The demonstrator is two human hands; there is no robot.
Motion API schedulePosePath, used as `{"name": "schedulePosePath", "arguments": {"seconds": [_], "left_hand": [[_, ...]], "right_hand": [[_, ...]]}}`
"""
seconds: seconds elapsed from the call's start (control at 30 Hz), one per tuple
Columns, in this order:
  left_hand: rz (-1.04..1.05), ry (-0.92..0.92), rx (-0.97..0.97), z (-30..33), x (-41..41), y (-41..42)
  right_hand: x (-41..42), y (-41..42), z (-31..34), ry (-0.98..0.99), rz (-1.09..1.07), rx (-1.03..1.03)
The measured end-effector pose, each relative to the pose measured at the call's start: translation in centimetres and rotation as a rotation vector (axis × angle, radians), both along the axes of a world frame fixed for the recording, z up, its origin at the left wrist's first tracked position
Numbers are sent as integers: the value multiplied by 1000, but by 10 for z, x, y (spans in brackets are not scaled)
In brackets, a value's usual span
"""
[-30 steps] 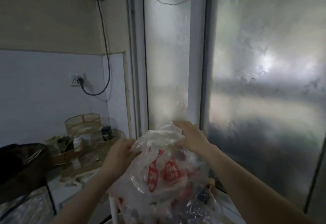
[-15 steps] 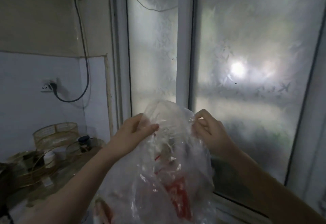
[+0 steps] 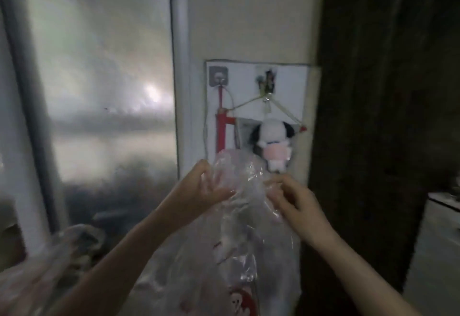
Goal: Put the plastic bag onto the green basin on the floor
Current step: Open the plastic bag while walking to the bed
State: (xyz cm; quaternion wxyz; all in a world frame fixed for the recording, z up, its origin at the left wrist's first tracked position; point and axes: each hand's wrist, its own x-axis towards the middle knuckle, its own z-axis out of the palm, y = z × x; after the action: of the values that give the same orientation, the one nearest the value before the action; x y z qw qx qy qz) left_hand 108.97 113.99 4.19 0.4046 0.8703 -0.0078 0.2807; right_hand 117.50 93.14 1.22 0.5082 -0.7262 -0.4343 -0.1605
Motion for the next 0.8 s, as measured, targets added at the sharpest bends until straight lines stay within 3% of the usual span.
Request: {"name": "schedulePosePath", "arguments": {"seconds": [0.17, 0.4, 0.53, 0.8], "left_hand": [[-365, 58, -33, -37, 32, -177], [-904, 125, -12, -71, -2, -457], [-1185, 179, -31, -84, -45, -602], [-1688, 220, 141, -104, -171, -870]], "right_hand": [[-40, -200, -29, 92, -348, 21], [-181, -460, -65, 266, -869, 85], [-278, -569, -76, 302, -1127, 130], [-470, -738, -104, 303, -1699, 250]]}}
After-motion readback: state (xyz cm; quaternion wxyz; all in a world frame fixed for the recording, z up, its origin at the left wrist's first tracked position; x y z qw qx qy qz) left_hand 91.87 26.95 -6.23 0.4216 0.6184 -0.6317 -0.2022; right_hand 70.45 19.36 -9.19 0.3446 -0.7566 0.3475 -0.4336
